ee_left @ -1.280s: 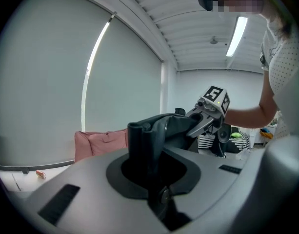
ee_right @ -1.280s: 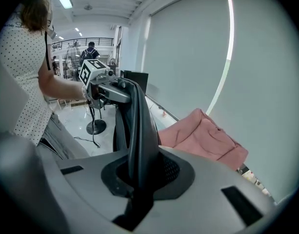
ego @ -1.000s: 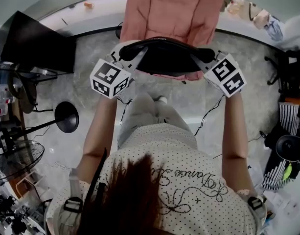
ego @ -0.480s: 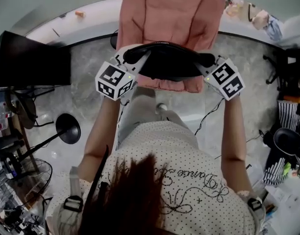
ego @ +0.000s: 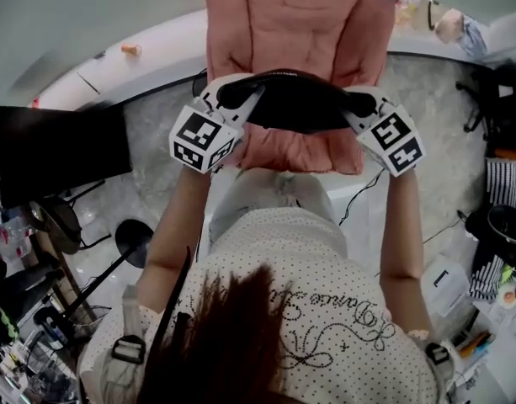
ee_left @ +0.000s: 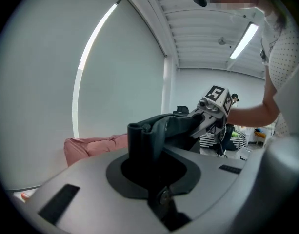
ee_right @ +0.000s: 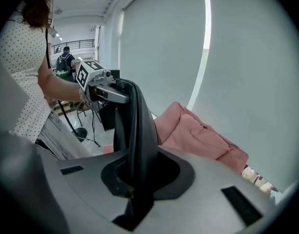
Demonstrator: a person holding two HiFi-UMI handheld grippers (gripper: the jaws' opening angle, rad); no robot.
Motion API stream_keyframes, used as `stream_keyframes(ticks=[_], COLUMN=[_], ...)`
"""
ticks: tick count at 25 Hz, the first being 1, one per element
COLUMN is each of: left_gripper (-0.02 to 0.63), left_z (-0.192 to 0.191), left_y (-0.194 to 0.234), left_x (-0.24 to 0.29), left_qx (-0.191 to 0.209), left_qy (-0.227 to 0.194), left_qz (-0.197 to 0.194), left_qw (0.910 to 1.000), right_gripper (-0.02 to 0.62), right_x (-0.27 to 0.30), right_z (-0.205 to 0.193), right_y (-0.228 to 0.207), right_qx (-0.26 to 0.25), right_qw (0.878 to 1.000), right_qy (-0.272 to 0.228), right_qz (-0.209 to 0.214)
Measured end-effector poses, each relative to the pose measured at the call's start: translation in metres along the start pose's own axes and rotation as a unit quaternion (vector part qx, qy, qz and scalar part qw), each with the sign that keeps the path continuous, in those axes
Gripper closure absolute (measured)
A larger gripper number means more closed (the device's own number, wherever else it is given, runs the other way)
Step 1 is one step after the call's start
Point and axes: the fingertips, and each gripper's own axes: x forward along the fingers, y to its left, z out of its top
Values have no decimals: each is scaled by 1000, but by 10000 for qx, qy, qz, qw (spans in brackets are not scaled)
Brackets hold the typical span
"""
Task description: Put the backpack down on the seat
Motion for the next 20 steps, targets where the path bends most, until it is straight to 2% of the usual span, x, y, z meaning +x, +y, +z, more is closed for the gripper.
stream_keyframes(ticks=[4,9,15,20], left_gripper=[563,563,563,561], left_z=[-7,-21,-49,-80], left_y=[7,15,25,28], left_x=[10,28,43,69], left_qx=[-78,-297,-615,-838], left_qy=[164,283,576,763], left_qz=[-5,85,263,322], left_qw=[9998,9991,9961,9930], right_gripper=[557,557,555,555], right_x=[9,24,54,77], right_z=[-6,-19,-37,-68], right_y=[-5,-22,-33,-44], right_qx=[194,167,131,191], right_qw=[9997,9993,9980,9975], right_qy=[83,157,214,213], right_qz=[122,300,574,640])
